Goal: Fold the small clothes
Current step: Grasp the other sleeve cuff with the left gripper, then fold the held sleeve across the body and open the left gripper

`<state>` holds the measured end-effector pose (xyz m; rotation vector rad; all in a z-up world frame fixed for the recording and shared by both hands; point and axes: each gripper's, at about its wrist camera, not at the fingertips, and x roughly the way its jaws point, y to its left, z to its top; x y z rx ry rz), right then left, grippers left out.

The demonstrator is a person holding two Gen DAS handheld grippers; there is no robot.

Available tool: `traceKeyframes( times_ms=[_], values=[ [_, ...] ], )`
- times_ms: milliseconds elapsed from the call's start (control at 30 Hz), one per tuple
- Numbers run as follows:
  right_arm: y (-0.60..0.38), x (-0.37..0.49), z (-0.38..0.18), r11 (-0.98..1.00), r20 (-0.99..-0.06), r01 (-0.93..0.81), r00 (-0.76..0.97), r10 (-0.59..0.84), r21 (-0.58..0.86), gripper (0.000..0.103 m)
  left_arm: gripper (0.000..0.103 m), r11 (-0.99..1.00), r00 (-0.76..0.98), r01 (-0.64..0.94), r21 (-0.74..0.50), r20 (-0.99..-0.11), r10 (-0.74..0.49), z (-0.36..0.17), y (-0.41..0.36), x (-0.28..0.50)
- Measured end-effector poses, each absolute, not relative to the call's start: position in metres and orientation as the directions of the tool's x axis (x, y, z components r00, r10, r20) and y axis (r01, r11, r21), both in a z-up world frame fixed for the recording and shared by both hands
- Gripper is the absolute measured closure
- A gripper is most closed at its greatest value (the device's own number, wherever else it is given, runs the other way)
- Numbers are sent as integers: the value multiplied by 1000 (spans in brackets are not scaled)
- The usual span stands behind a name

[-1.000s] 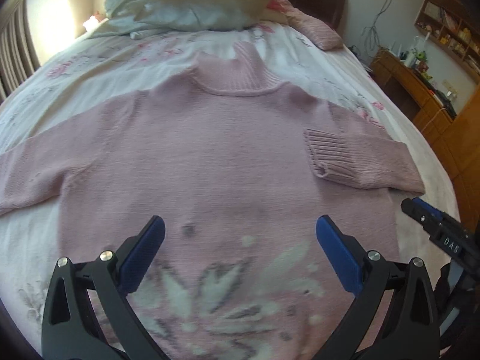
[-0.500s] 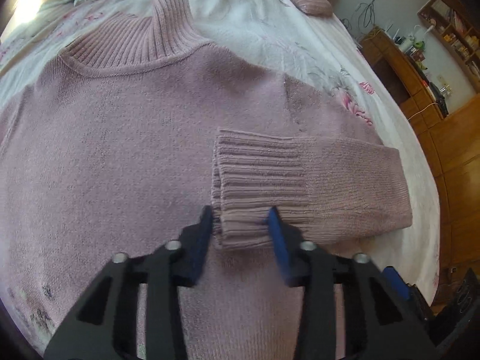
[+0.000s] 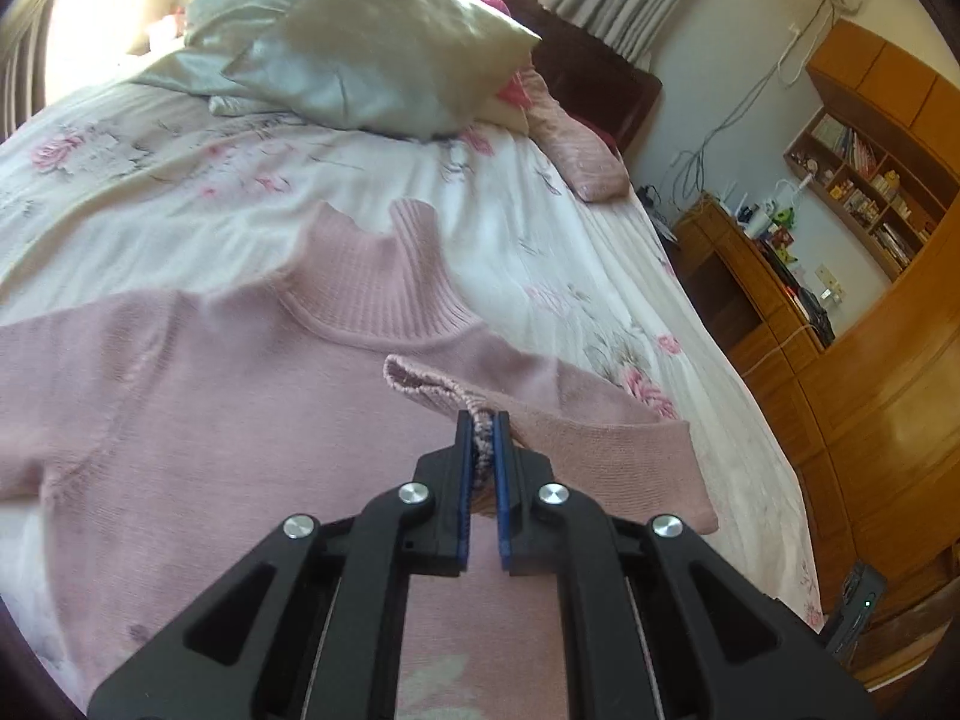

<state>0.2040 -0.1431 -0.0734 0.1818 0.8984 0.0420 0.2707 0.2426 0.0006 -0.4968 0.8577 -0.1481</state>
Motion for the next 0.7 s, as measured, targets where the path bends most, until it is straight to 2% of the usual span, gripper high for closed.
traceKeyframes(
  times_ms=[100,367,500,600,700],
  values=[
    [-134,226,-69,989,-784,34,614,93,144,50,98,888,672,-133,-441,-699,-246,4,289,262],
    [-84,300,-78,962,-789,-95,555,264,256,50,98,866,644,-274,-418,-749,-158,-24,374,260],
    [-72,321,-112,970,-843,-42,486,229,239,51,98,874,572,-324,-362,-811,-123,-65,388,269],
    [-66,319,-125,981,-851,-45,490,186,189,51,97,893,461,-345,-288,-881,-106,-103,389,276],
    [-58,316,-126,989,-855,-74,497,148,128,50,92,887,460,-348,-303,-880,-120,-112,396,270]
  ],
)
